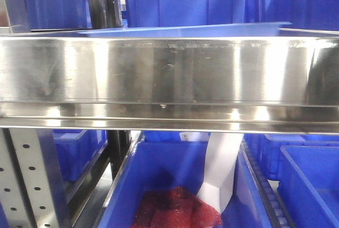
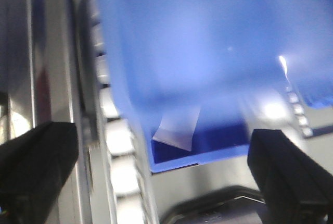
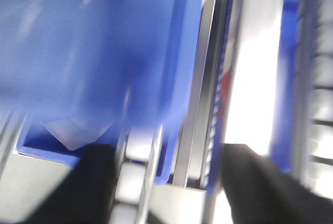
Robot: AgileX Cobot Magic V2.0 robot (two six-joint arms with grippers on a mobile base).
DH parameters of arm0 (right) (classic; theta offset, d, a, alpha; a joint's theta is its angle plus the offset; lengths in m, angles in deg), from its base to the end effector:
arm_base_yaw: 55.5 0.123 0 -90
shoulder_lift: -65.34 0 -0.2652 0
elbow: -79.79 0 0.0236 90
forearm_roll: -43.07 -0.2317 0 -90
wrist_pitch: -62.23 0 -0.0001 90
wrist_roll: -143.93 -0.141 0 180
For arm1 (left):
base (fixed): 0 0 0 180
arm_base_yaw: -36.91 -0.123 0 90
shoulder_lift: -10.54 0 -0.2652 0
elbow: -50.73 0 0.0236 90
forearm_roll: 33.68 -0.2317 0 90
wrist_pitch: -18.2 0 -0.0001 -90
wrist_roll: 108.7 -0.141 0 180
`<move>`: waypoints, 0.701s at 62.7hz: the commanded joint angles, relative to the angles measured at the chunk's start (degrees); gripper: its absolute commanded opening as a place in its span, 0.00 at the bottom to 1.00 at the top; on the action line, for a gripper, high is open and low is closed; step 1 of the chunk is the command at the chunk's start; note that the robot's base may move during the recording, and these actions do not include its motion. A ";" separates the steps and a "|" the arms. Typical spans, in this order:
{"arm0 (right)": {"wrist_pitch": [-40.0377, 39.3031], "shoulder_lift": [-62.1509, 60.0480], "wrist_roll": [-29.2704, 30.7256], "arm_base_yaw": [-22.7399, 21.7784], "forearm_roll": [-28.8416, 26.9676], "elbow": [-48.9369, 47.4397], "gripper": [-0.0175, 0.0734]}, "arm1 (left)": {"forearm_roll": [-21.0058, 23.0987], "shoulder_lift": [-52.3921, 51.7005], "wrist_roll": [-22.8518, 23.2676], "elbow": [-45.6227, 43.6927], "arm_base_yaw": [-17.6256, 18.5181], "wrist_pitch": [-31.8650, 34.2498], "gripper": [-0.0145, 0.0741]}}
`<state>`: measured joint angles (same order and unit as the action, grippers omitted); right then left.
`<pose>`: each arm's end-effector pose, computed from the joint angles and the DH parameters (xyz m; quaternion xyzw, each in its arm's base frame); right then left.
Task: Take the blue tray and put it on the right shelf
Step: 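Lower the tray onto the upper shelf level and open both grippers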
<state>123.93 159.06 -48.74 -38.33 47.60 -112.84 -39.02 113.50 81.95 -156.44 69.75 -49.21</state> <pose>0.3159 0.0873 0.3349 -0.0438 0.9460 0.0444 0.3181 0.3112 -0.1864 0.3488 0.1857 0.9295 -0.0737 0.3101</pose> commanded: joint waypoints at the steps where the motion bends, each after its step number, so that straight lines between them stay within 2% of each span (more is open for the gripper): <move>1: -2.74 -7.18 2.89 0.01 1.36 2.12 0.48 | 0.03 -7.97 -3.55 1.53 2.96 3.82 0.79; 4: -3.92 -10.18 3.30 0.01 1.36 4.97 0.37 | 0.03 -11.28 -3.93 4.21 4.98 5.47 0.79; 9: -5.98 -16.11 3.37 0.01 1.36 10.35 0.25 | 0.03 -17.88 -4.02 9.92 7.79 9.12 0.76; 15: -9.25 -23.36 3.61 0.01 1.36 17.62 0.26 | 0.03 -24.98 -4.04 17.95 10.43 13.06 0.66; 19: -11.61 -28.47 4.80 0.01 1.36 22.77 0.26 | 0.03 -30.31 -4.04 24.57 11.71 15.82 0.55; 35: -19.13 -50.05 9.10 0.01 1.36 43.19 0.26 | 0.03 -48.65 -4.04 47.10 12.20 25.48 0.13; 37: -19.90 -52.81 9.87 0.01 1.36 45.35 0.26 | 0.03 -51.07 -4.04 49.46 12.20 26.80 0.10; 44: -22.94 -61.93 10.26 0.01 1.36 51.67 0.26 | 0.91 -59.40 -4.04 56.23 12.20 31.02 0.11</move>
<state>107.66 101.60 -39.56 -38.33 47.72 -63.16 -38.66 58.99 78.23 -102.25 81.43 -25.83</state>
